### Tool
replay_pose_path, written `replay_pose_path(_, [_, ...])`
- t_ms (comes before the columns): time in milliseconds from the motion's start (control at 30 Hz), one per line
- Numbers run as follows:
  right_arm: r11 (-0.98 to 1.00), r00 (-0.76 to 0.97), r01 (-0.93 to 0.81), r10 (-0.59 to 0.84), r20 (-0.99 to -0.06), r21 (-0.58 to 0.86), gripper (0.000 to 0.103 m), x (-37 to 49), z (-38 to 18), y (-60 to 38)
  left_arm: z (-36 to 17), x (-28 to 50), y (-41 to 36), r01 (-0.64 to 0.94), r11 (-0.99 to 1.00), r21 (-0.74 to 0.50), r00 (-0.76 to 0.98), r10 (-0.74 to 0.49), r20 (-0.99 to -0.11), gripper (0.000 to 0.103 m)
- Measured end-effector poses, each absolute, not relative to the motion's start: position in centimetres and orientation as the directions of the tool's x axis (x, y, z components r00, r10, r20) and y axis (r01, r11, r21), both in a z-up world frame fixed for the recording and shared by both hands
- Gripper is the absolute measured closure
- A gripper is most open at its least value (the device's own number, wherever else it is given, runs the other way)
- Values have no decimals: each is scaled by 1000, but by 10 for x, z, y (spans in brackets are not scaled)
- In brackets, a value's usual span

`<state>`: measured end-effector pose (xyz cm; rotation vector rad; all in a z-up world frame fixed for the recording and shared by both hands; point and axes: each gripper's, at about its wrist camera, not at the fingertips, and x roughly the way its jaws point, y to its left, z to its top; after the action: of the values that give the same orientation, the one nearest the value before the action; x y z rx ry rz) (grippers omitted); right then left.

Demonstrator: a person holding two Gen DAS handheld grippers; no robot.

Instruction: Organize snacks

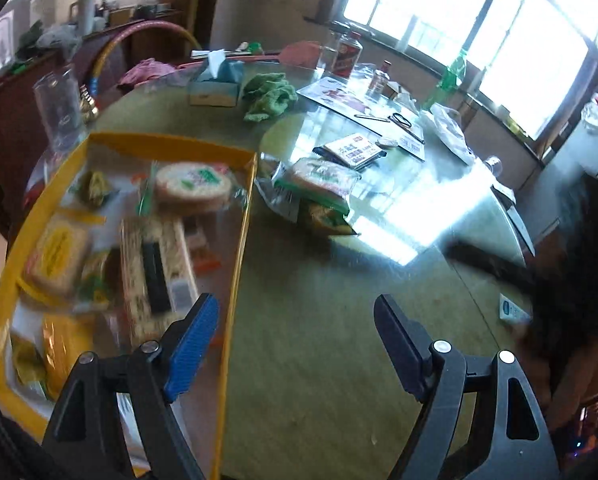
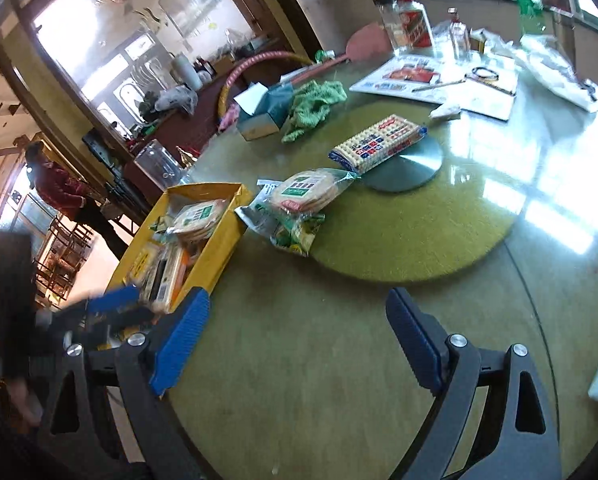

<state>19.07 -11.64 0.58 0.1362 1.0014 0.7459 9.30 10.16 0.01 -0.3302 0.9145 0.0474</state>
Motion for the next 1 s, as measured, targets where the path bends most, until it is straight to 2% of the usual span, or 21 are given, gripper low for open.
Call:
replay_pose_path(167, [754, 263, -403, 638, -724, 518, 13, 244, -10, -85, -2, 71, 98, -235, 942, -239, 638, -35, -769, 23])
replay_pose_path(267, [791, 237, -313, 601, -763, 526, 15, 277, -30, -66, 0, 61, 101, -242, 940, -240, 641, -30, -767, 23])
replay_pose_path(367, [821, 212, -225, 567, -796, 524, 21, 303, -54, -55, 0, 54, 104, -249, 941, -227, 647, -13, -763, 23])
replay_pose_path(433, [805, 182, -190, 592, -785, 562, 30, 311, -66, -53, -1, 53, 105, -243, 945, -220, 645, -12, -764, 23])
replay_pose_path(533, [782, 205, -202, 622, -756, 589, 34, 313, -64, -49, -2, 53, 106, -235, 946, -225, 647, -21, -762, 23])
replay_pose_path(600, [805, 230, -204, 592, -772, 557, 36, 311, -62, -43, -3, 51, 107, -230, 946, -229, 649, -26, -760, 23])
replay_pose_path(633, [804, 216, -193, 594, -775, 562, 41, 312, -66, -40, -3, 50, 107, -229, 946, -230, 651, -26, -759, 23])
replay_pose_path(667, [794, 197, -183, 607, -770, 579, 51, 313, -70, -38, -3, 49, 107, -228, 946, -231, 652, -27, -758, 23])
replay_pose_path(767, [777, 195, -165, 629, -753, 607, 60, 314, -73, -37, -3, 46, 108, -229, 944, -237, 654, -31, -756, 23])
replay_pose_path(900, [731, 212, -167, 682, -700, 661, 82, 305, -64, -48, -4, 44, 109, -226, 943, -245, 655, -39, -755, 23])
replay_pose_path(933, [724, 228, -183, 689, -688, 665, 86, 298, -55, -54, -5, 44, 109, -225, 943, -246, 654, -41, -755, 23])
replay_pose_path(1000, [733, 263, -206, 679, -685, 648, 86, 282, -39, -65, -5, 46, 108, -223, 942, -251, 650, -48, -758, 23])
